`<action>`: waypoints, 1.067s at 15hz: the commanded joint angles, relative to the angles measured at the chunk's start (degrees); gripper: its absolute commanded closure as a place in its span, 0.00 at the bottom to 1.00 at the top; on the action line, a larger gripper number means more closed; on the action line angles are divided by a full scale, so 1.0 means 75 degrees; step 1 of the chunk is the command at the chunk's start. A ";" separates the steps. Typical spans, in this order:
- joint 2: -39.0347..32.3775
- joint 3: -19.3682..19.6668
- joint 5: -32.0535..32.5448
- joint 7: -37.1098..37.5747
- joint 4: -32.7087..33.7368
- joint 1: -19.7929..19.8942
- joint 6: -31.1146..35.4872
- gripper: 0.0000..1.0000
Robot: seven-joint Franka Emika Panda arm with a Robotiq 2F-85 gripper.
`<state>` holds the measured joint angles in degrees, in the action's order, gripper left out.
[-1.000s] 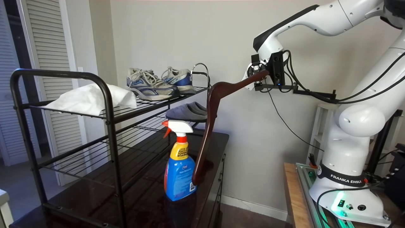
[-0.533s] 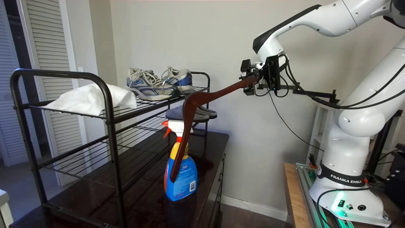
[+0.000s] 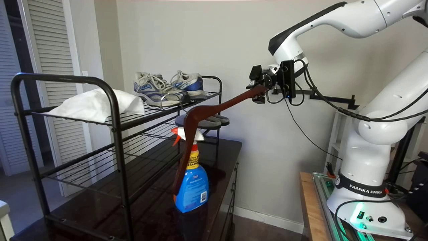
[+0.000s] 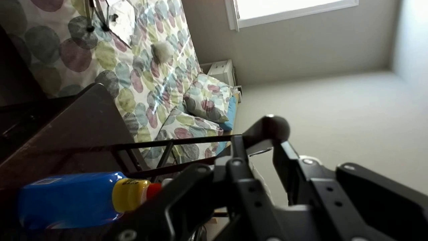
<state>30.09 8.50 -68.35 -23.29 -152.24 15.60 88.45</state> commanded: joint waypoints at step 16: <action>0.0299 -0.0702 -0.0633 0.1360 -0.0191 -0.0576 0.1362 0.48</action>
<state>31.25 3.22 -72.36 -16.15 -152.99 12.11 98.56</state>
